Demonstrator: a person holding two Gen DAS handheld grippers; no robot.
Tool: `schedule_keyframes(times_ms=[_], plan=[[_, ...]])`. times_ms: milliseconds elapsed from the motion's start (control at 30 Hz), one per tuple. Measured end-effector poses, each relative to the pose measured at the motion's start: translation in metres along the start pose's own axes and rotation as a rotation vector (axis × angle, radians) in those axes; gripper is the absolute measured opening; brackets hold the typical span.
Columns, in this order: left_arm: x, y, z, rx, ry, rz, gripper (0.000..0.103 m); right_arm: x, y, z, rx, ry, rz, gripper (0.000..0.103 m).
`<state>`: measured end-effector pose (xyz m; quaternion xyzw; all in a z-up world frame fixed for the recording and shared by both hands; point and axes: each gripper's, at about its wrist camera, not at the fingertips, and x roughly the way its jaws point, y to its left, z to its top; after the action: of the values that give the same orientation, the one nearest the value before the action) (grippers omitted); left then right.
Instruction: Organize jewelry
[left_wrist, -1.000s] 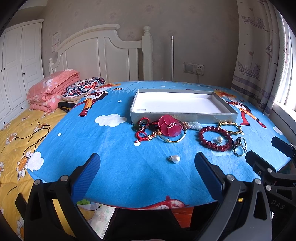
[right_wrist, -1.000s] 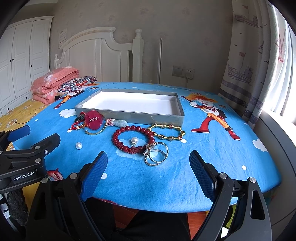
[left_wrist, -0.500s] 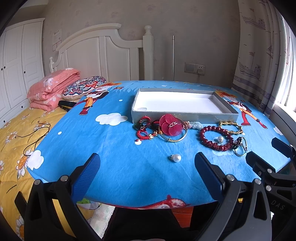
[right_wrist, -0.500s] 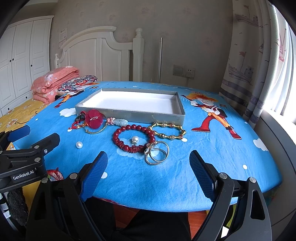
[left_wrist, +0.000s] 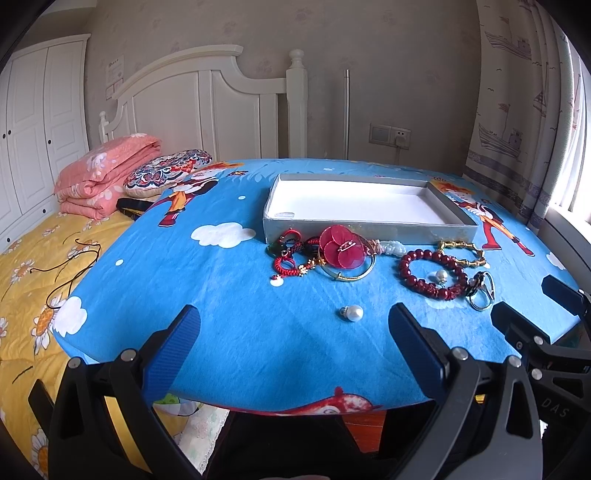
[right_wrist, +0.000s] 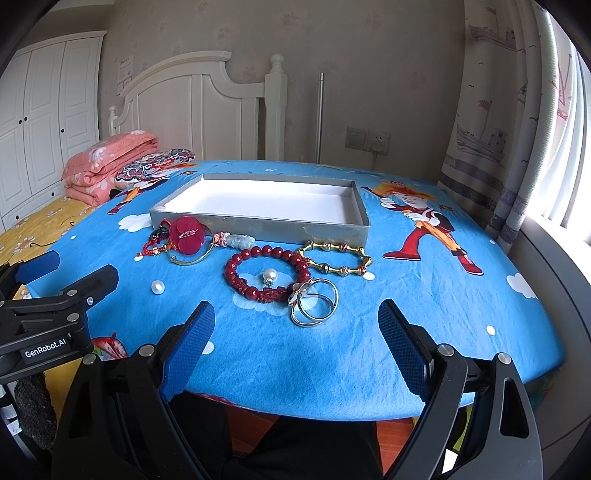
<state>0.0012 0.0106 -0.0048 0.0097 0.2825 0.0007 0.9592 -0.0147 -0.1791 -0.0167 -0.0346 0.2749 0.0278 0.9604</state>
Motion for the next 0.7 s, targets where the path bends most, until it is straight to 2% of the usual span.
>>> schedule_keyframes(times_ms=[700], plan=[[0.0057, 0.0020, -0.0030, -0.019, 0.041, -0.021, 0.098, 0.0029, -0.0033, -0.0024, 0.004, 0.003, -0.001, 0.085]])
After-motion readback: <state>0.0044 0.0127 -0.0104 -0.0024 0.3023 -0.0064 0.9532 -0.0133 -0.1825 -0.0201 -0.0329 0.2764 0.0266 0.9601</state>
